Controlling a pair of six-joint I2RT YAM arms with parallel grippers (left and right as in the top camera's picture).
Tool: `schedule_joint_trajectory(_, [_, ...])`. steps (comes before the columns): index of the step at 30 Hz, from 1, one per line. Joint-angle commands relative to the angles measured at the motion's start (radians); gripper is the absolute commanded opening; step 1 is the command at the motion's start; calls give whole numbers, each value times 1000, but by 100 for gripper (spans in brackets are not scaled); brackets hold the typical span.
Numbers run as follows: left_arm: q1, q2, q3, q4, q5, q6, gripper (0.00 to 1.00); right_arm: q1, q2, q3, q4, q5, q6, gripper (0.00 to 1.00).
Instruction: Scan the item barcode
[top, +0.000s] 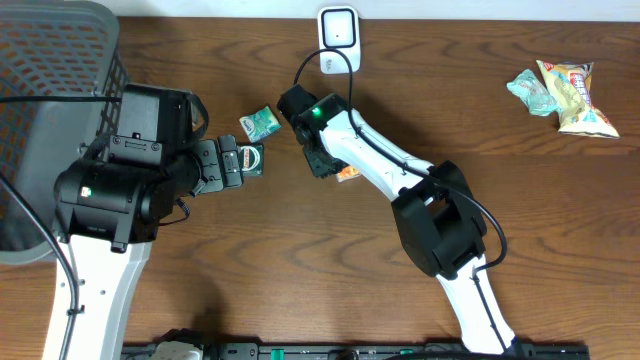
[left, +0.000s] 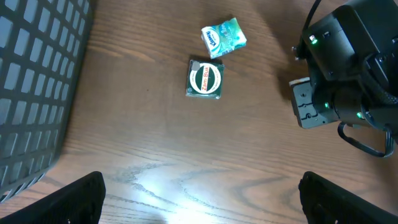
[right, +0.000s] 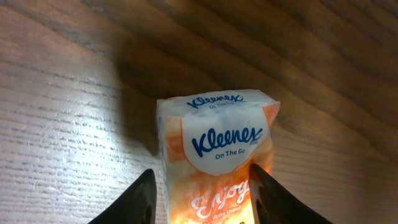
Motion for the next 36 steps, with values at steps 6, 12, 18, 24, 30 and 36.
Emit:
schedule_joint_trajectory(6, [-2,-2,11,0,-9,2,98,-3,30,-1,5,19,-4,31])
schedule_joint_trajectory(12, [-2,-2,11,0,-9,2,98,-13,30,-13,10,18,-4,31])
schedule_joint_trajectory(18, [-2,-2,11,0,-9,2,98,-18,30,-47,36,11,-4,32])
schedule_joint_trajectory(24, [-2,-2,11,0,-9,2,98,-20,30,-51,40,10,-3,30])
schedule_joint_trajectory(30, [-2,-2,11,0,-9,2,98,-24,29,-50,48,-126,-41,1])
schedule_joint_trajectory(36, [-2,-2,11,0,-9,2,98,-53,27,-42,24,-205,-50,1])
